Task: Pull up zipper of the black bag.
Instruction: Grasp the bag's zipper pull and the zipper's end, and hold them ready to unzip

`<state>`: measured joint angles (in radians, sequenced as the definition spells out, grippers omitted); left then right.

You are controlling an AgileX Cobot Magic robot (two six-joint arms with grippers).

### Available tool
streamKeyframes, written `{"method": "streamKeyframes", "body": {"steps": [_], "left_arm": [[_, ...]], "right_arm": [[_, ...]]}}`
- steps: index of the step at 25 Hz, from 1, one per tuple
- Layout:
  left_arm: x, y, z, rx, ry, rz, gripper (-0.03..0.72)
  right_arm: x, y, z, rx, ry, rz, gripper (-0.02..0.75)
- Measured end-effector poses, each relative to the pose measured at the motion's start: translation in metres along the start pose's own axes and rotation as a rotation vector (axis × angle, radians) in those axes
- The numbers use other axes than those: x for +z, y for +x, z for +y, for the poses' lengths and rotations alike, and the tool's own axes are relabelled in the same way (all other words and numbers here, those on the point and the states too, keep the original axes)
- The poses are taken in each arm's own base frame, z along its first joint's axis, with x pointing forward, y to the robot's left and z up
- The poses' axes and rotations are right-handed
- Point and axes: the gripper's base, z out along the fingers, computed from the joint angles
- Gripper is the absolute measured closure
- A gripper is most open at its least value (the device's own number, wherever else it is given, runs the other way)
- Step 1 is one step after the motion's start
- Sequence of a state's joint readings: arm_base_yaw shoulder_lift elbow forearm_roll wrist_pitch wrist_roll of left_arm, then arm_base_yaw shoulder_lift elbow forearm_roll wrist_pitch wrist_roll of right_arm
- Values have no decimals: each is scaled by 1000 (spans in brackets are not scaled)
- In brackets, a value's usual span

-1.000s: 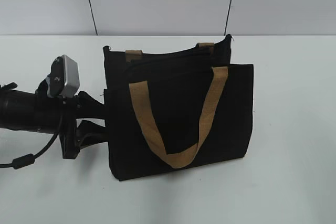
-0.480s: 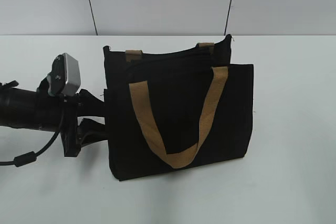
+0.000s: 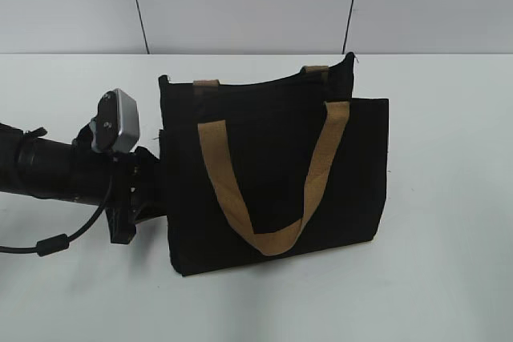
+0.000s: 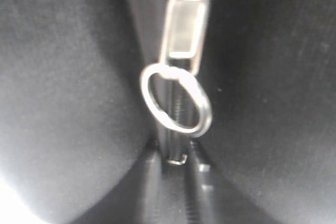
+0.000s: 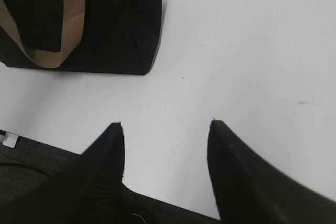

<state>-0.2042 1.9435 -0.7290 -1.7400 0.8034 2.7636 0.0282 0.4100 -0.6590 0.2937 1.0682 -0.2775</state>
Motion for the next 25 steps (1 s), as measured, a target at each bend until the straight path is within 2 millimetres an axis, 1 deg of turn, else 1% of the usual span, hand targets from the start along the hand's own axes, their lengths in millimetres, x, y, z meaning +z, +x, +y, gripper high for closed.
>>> {"method": "streamKeyframes", "body": {"steps": [2, 5, 6, 11, 15, 17, 22, 25], "left_arm": [[0, 0, 0, -1, -1, 3, 383], [0, 0, 0, -3, -2, 4, 560], [0, 0, 0, -3, -2, 4, 608], [-2, -2, 1, -3, -10, 7, 613], [-16, -16, 7, 10, -70, 14, 613], [-25, -23, 10, 13, -119, 33, 613], [-46, -38, 15, 44, -232, 84, 613], [-55, -46, 16, 40, -274, 86, 613]], "right_arm": [[0, 0, 0, 0, 0, 0, 338], [0, 0, 1, 5, -9, -3, 338], [0, 0, 1, 9, -16, -4, 338], [2, -2, 2, -4, -30, 3, 338], [11, -7, 0, -31, -53, 45, 338], [15, -16, 0, -52, -83, 60, 338], [20, -49, 0, -146, -149, 48, 338], [29, -67, 0, -181, -204, 57, 338]]}}
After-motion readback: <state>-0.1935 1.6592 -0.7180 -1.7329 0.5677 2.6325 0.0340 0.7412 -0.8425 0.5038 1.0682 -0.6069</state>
